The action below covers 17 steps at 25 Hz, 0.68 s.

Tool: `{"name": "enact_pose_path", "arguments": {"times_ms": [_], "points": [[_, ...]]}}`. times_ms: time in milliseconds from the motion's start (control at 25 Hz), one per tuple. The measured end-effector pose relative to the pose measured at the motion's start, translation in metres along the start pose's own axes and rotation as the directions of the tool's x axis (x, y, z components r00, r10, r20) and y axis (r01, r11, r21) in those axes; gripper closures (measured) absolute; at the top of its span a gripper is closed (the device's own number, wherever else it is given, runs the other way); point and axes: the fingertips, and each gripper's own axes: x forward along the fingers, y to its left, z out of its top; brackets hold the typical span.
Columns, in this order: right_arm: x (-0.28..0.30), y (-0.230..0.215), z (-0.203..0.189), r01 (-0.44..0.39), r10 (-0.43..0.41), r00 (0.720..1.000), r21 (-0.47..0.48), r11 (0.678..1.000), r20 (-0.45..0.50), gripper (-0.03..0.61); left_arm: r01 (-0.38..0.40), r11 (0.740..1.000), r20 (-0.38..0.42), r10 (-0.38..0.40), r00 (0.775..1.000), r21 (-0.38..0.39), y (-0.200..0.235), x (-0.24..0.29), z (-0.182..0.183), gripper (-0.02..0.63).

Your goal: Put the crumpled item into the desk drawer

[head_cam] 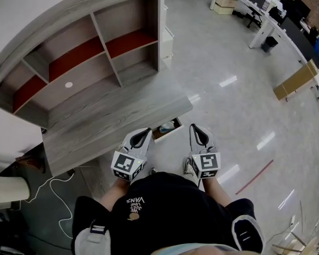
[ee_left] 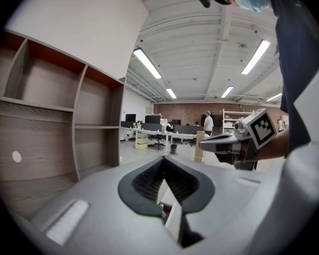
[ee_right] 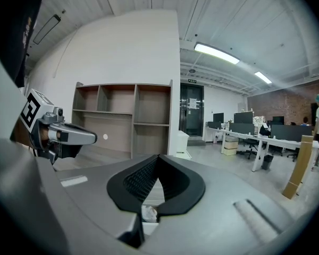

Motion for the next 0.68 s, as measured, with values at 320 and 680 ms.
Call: {"name": "enact_pose_path", "arguments": {"times_ms": [320, 680], "points": [[0.0022, -0.0023, -0.0022, -0.004, 0.005, 1.000, 0.010, 1.000, -0.008, 0.575, -0.011, 1.000, 0.001, 0.011, 1.000, -0.020, 0.0020, 0.0017, -0.0012, 0.561], [-0.0011, -0.0063, -0.0012, 0.003, -0.003, 0.999, 0.015, 1.000, -0.044, 0.575, -0.019, 0.999, 0.004, 0.020, 1.000, -0.025, 0.0003, 0.0036, -0.0015, 0.561]]}}
